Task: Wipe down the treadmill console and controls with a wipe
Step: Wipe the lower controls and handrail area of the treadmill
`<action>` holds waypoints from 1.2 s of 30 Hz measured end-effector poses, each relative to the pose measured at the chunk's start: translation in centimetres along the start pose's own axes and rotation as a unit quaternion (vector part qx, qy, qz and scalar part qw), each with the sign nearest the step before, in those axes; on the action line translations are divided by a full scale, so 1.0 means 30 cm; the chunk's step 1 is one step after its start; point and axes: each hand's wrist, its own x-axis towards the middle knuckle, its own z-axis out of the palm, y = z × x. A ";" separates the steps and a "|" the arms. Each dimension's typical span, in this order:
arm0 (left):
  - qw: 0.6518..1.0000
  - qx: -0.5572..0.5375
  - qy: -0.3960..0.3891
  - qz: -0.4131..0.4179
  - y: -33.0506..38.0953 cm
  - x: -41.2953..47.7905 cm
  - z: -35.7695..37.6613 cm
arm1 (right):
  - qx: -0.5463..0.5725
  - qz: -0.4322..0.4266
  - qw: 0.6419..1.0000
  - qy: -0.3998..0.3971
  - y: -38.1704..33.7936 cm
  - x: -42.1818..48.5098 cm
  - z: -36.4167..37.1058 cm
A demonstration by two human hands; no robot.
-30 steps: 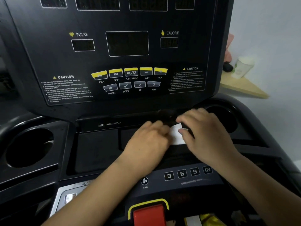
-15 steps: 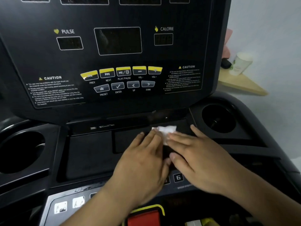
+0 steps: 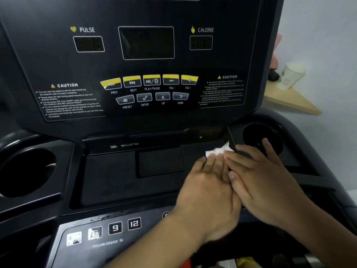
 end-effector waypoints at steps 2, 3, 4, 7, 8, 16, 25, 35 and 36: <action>1.000 0.004 -0.002 0.003 0.005 0.004 -0.006 | -0.015 -0.007 1.000 0.003 0.009 -0.006 0.003; 1.000 0.015 -0.006 -0.004 -0.007 0.019 -0.011 | -0.018 -0.004 1.000 -0.015 0.010 0.012 -0.004; 0.999 0.027 -0.014 -0.012 -0.023 0.040 -0.019 | -0.017 0.006 0.999 -0.034 0.012 0.039 -0.013; 0.999 0.031 -0.031 -0.026 -0.059 0.084 -0.043 | -0.023 0.033 0.998 -0.054 0.012 0.092 -0.026; 0.999 0.018 -0.028 -0.023 -0.061 0.083 -0.045 | -0.019 0.038 0.998 -0.049 0.006 0.085 -0.029; 0.996 -0.073 0.027 0.033 -0.013 -0.046 -0.050 | 0.045 0.075 0.996 -0.032 -0.068 -0.107 -0.019; 0.993 -0.084 0.073 -0.041 -0.057 -0.174 -0.064 | 0.123 0.001 0.992 0.014 -0.176 -0.049 -0.052; 0.983 -0.118 0.071 -0.123 -0.055 -0.238 -0.058 | 0.100 -0.090 0.990 0.051 -0.177 -0.040 -0.014; 0.981 -0.130 0.081 -0.123 -0.025 -0.209 -0.052 | 0.093 -0.081 0.991 0.051 -0.139 -0.046 -0.015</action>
